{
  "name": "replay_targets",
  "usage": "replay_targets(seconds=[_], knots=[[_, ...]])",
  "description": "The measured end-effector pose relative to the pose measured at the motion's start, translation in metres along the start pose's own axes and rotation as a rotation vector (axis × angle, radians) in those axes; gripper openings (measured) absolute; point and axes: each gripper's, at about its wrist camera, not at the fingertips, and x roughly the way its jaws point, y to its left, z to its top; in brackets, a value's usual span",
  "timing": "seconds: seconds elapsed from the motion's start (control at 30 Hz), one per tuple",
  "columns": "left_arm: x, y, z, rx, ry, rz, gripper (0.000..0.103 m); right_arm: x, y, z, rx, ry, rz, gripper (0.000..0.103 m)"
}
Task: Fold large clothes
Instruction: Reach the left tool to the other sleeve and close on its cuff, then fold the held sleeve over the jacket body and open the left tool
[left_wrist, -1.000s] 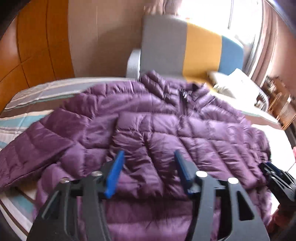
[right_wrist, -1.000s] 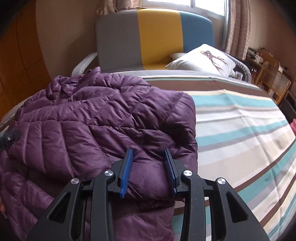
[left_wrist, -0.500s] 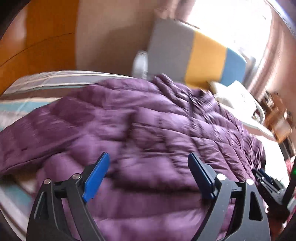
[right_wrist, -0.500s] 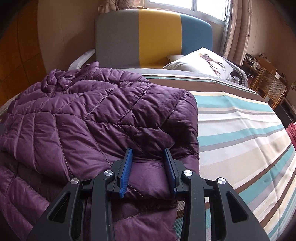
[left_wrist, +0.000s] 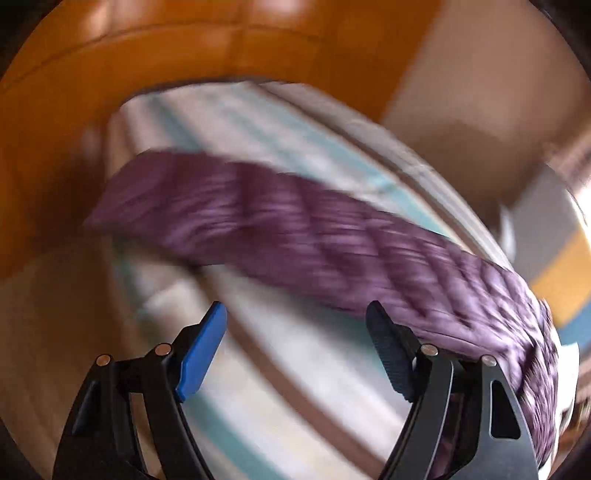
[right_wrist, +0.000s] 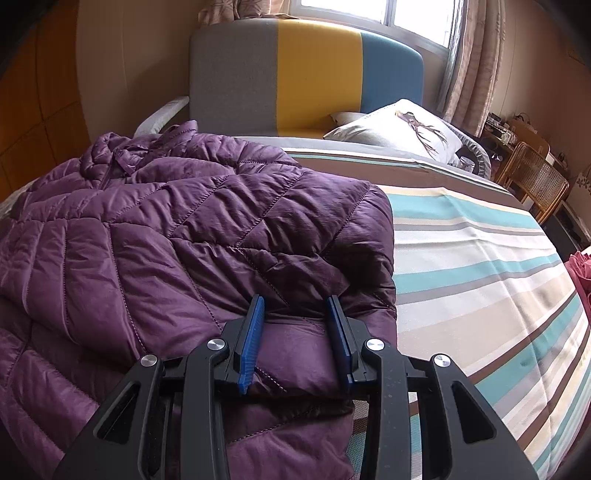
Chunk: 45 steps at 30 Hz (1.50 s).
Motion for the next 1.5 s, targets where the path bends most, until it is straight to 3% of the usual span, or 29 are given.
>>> replay_targets(seconds=[0.1, 0.4, 0.43, 0.47, 0.53, 0.57, 0.77, 1.0, 1.27, 1.5], knots=[[0.008, 0.030, 0.005, -0.097, 0.004, 0.045, 0.077, 0.000, 0.000, 0.000, 0.003, -0.001, 0.003, 0.035], [0.031, 0.066, 0.035, -0.313, -0.070, 0.038, 0.075, -0.001, 0.000, 0.000, 0.004, -0.002, 0.004, 0.035], [0.032, 0.069, 0.037, -0.340, -0.084, 0.047, 0.067, 0.000, 0.000, 0.000, 0.004, -0.002, 0.003, 0.035], [0.033, 0.070, 0.038, -0.351, -0.093, 0.061, 0.047, 0.000, 0.000, 0.000, 0.003, -0.002, 0.003, 0.035], [0.039, 0.074, 0.044, -0.367, -0.086, 0.053, 0.021, 0.000, 0.000, 0.000, 0.003, -0.002, 0.002, 0.035], [0.043, 0.073, 0.048, -0.366, -0.078, 0.034, 0.016, -0.001, 0.000, 0.000, 0.002, -0.003, 0.002, 0.035], [0.009, 0.030, 0.042, -0.208, -0.229, 0.042, 0.010, -0.001, 0.000, 0.000, 0.004, -0.003, 0.004, 0.035], [-0.039, -0.061, 0.017, 0.088, -0.369, -0.084, 0.010, 0.000, 0.000, 0.001, 0.009, -0.006, 0.007, 0.035], [-0.063, -0.166, -0.047, 0.411, -0.334, -0.258, 0.010, 0.000, -0.001, 0.002, 0.016, -0.014, 0.011, 0.035], [-0.074, -0.237, -0.109, 0.617, -0.280, -0.364, 0.010, -0.003, -0.005, 0.001, 0.040, -0.040, 0.018, 0.035]])
